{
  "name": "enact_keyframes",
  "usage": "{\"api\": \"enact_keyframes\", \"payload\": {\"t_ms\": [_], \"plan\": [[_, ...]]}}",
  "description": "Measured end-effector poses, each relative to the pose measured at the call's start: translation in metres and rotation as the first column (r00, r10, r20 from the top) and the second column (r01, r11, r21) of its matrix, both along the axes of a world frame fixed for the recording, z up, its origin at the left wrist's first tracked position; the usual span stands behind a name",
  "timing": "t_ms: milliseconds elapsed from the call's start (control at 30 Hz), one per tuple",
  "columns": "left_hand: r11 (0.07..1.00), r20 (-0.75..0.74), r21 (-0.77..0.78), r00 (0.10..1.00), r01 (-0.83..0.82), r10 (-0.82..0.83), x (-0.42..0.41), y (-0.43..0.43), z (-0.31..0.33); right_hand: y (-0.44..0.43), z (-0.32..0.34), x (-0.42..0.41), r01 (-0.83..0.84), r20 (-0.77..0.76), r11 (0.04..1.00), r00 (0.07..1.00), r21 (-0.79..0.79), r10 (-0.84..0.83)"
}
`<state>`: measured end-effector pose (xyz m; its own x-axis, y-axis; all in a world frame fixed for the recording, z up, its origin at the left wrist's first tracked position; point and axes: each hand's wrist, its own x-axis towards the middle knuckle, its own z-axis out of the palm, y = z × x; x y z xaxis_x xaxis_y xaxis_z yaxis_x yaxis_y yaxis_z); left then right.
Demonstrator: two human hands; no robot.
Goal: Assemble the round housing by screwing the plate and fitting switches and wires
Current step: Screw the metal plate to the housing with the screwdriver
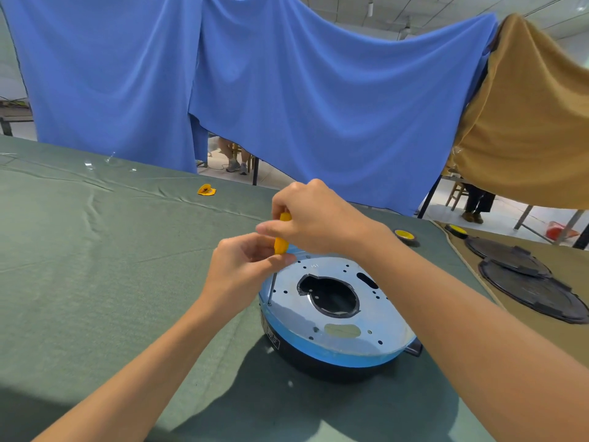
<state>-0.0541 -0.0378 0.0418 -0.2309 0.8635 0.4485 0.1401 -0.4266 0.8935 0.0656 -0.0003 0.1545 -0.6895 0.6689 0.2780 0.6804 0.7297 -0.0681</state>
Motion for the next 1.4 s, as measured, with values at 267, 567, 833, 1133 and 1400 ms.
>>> {"api": "enact_keyframes", "payload": {"t_ms": [267,567,833,1133,1400], "plan": [[0.999,-0.066,0.016,0.997,-0.041,0.042,-0.002,-0.004,0.002,0.001,0.0,0.0,0.027,-0.004,0.999,1.0,-0.026,-0.027],[0.993,-0.309,0.102,0.946,-0.066,0.095,-0.006,-0.003,-0.004,-0.002,0.007,0.003,-0.038,-0.065,0.998,0.997,-0.045,0.035],[0.999,-0.102,0.031,0.994,0.042,-0.039,-0.008,-0.004,-0.006,-0.003,0.008,0.006,-0.041,0.046,0.998,0.998,-0.047,0.043],[0.983,-0.093,0.078,0.981,-0.164,0.171,-0.001,-0.004,-0.007,-0.004,0.006,0.001,0.1,0.039,0.995,0.994,0.031,-0.101],[0.998,-0.043,0.06,0.999,0.027,-0.024,-0.005,-0.005,-0.011,-0.001,0.018,0.008,-0.041,0.107,0.999,0.994,0.026,0.038]]}}
